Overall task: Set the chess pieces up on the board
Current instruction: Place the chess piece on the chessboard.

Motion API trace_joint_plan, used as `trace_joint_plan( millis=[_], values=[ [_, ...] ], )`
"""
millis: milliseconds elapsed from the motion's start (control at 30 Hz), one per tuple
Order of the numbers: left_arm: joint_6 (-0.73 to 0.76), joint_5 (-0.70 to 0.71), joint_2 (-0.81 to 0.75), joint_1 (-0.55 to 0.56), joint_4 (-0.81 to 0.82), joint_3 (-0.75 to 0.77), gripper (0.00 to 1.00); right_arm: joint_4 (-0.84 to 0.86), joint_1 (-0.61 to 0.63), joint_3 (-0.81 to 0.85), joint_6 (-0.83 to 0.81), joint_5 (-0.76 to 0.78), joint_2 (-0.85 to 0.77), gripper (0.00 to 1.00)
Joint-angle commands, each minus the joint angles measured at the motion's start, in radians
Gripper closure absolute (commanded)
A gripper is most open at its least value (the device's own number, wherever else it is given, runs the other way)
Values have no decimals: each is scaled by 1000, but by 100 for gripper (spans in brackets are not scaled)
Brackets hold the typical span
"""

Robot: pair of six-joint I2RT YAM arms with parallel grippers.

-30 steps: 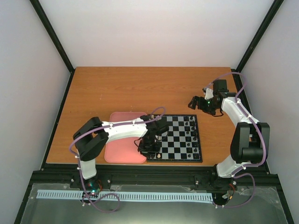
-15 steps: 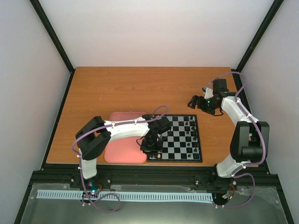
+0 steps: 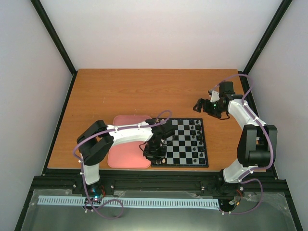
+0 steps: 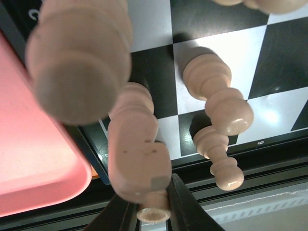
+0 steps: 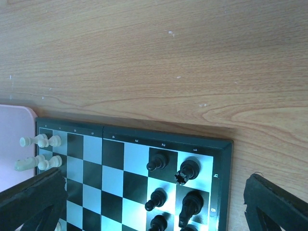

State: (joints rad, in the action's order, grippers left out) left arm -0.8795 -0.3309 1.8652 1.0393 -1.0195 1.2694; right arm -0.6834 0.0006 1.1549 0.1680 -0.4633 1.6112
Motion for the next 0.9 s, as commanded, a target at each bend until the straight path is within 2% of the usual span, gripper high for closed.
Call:
trace_joint_plan(
  millis=[0,133,567,867],
  values=[
    [24,9,-8,8,-6,5,99,6,4,25,-10,6,13,0],
    [29,10,-4,5,-5,7,96,2,5,23,-13,11,12,0],
    [43,37,-26,-6,-28,27,59,-1,4,31,-13,11,17,0],
    [49,70,-62,-5,-80,62,57,-8,4,41,-16,6,15,0]
  ],
)
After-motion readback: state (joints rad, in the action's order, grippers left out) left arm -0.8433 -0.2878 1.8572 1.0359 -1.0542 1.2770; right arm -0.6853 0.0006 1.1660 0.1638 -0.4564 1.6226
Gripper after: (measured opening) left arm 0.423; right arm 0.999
